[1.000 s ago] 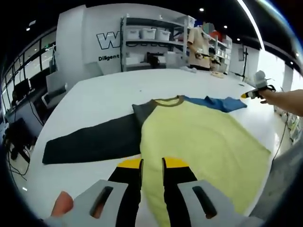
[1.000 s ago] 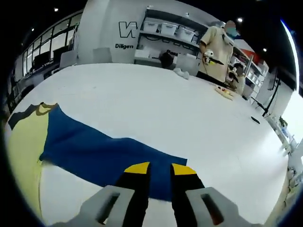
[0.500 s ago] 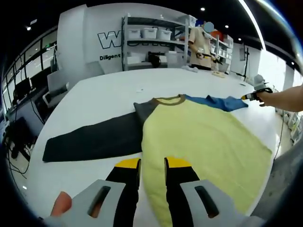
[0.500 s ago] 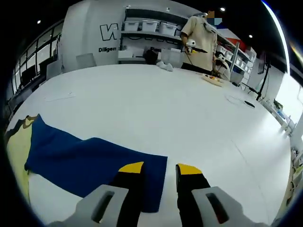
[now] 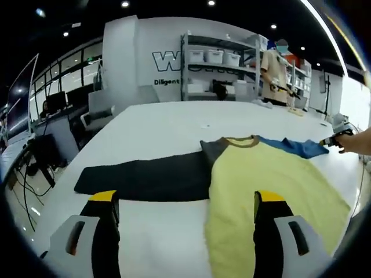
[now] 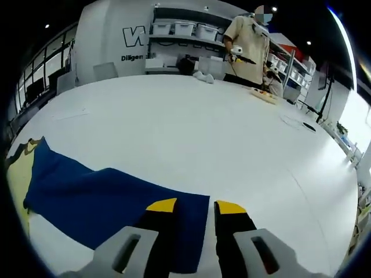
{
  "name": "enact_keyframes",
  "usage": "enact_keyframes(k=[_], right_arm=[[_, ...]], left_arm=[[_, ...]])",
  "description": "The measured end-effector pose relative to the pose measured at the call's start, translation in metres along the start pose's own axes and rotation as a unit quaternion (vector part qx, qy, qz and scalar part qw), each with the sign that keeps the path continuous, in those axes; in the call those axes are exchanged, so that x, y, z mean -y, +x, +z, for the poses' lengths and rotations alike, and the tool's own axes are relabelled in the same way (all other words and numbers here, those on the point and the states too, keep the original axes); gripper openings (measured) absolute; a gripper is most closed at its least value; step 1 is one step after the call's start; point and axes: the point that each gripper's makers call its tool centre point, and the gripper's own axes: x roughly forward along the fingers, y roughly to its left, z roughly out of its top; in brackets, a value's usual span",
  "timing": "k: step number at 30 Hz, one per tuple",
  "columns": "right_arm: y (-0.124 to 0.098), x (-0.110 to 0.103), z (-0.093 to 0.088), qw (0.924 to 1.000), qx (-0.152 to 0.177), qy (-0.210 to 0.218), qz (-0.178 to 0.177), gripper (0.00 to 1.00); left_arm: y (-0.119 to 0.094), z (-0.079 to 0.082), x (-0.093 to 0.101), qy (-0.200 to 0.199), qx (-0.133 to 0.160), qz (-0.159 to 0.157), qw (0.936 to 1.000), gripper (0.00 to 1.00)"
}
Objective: Fold the garment on the visible template until the final outline fits inside the template.
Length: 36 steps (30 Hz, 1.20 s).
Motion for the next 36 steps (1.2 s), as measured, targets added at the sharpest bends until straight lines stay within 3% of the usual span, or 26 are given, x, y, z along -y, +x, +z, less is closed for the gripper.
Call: enact_keyframes(k=[7,11,13,16,22,27,30,36], right_arm=[[0.004,-0.002,0.000,0.9999,0.000,0.005,0.010,0.11],[0.005,0.000,0.000,0.9999,0.000,-0.006,0.010,0.00],[0.003,0.000,0.002,0.9998,0.003,-0.015,0.011,0.00],[-0.003,0.005,0.017,0.9984,0.033,-0.046,-0.001,0.00],[-0.006,0.019,0.031,0.9967,0.056,-0.051,-0.029,0.00],[-0.002,0.020,0.020,0.9968,0.036,-0.059,-0.039,0.00],[-0.002,0.026,0.004,0.9978,-0.001,-0.036,-0.055,0.00],[0.000,0.028,-0.006,0.9983,-0.012,-0.025,-0.051,0.00]], left_arm=[[0.002,-0.003,0.006,0.004,-0.008,-0.008,0.9999,0.92],[0.002,-0.003,0.005,0.005,-0.007,-0.008,0.9999,0.91],[0.002,-0.004,0.004,0.004,-0.010,-0.007,0.9999,0.90],[0.002,-0.005,0.004,0.003,-0.013,-0.007,0.9999,0.89],[0.003,-0.006,0.005,0.006,-0.013,-0.009,0.9999,0.89],[0.003,-0.006,0.005,0.006,-0.015,-0.009,0.9998,0.88],[0.003,-0.007,0.004,0.007,-0.017,-0.009,0.9998,0.87],[0.003,-0.007,0.005,0.008,-0.018,-0.011,0.9997,0.87]])
